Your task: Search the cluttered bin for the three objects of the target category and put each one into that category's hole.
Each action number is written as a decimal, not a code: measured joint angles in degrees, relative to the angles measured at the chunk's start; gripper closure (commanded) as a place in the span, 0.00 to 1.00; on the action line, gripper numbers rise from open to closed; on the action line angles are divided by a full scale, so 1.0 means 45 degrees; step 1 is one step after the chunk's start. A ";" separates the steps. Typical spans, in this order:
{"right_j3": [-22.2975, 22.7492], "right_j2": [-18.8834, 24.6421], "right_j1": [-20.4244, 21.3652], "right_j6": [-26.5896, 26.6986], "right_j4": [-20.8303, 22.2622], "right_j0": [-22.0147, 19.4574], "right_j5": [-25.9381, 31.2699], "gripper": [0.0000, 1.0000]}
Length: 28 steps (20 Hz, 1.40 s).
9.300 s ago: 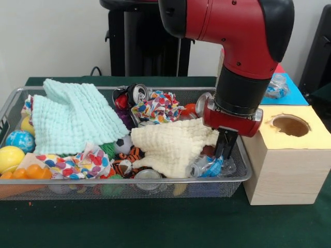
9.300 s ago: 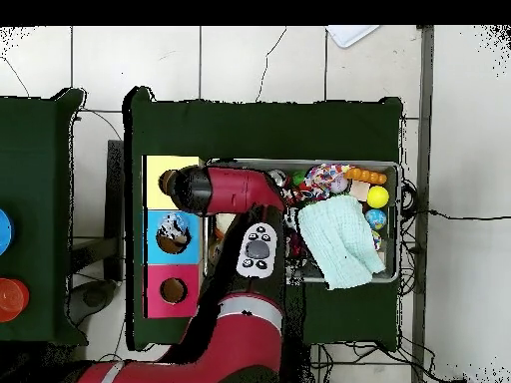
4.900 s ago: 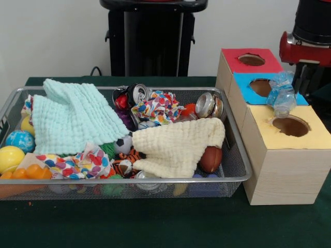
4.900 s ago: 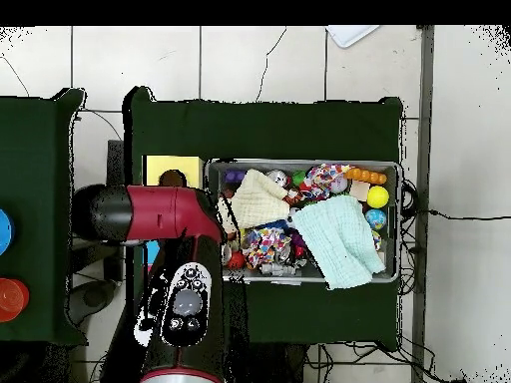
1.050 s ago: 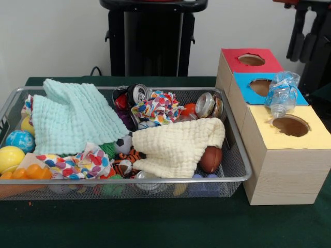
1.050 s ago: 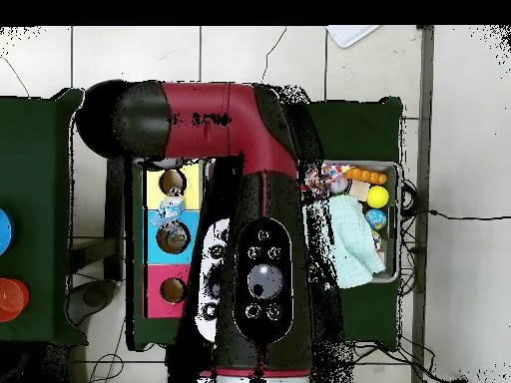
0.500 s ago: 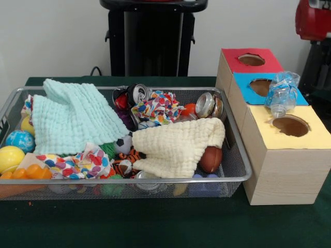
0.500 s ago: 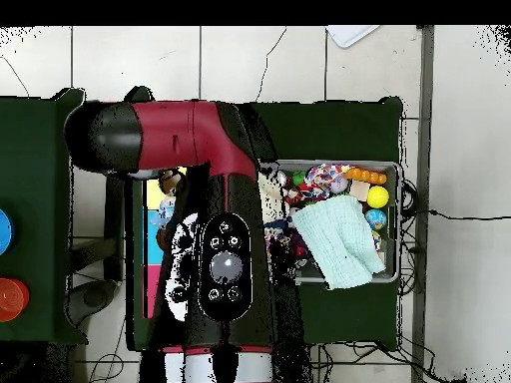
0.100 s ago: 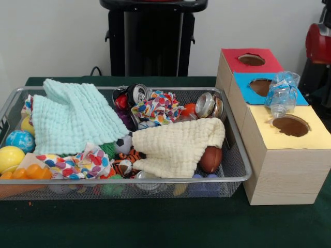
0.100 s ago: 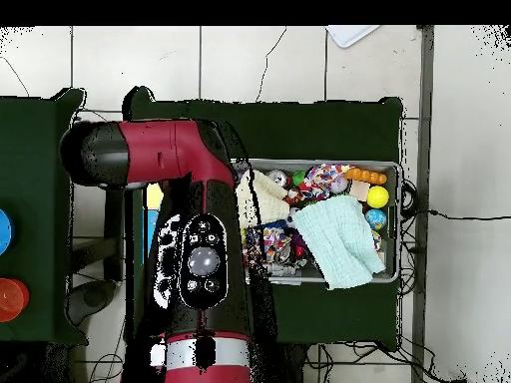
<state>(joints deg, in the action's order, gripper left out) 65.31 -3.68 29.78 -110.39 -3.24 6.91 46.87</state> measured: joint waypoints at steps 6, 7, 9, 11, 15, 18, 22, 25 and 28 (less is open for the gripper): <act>0.0185 -0.0339 -0.0533 0.0000 -0.0194 0.0126 -0.0200 1.00; 0.0216 -0.0410 -0.0604 0.0000 -0.0241 0.0150 -0.0200 1.00; 0.0264 -0.0489 -0.0636 0.0000 -0.0298 0.0167 -0.0199 1.00; 0.0329 -0.0556 -0.0642 0.0000 -0.0361 0.0176 -0.0198 1.00; 0.0689 -0.0684 -0.0482 0.0000 -0.0560 0.0180 -0.0142 1.00; 0.0921 -0.0741 -0.0334 0.0000 -0.0740 0.0203 -0.0016 1.00; 0.1069 -0.0791 -0.0199 0.0000 -0.0955 0.0286 0.0037 1.00; 0.1329 -0.0925 -0.0011 0.0000 -0.1154 0.0541 0.0036 1.00; 0.1670 -0.1004 0.0186 0.0000 -0.1319 0.0816 0.0037 1.00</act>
<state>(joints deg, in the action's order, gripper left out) 72.82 -8.20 30.62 -110.39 -9.17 10.58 47.04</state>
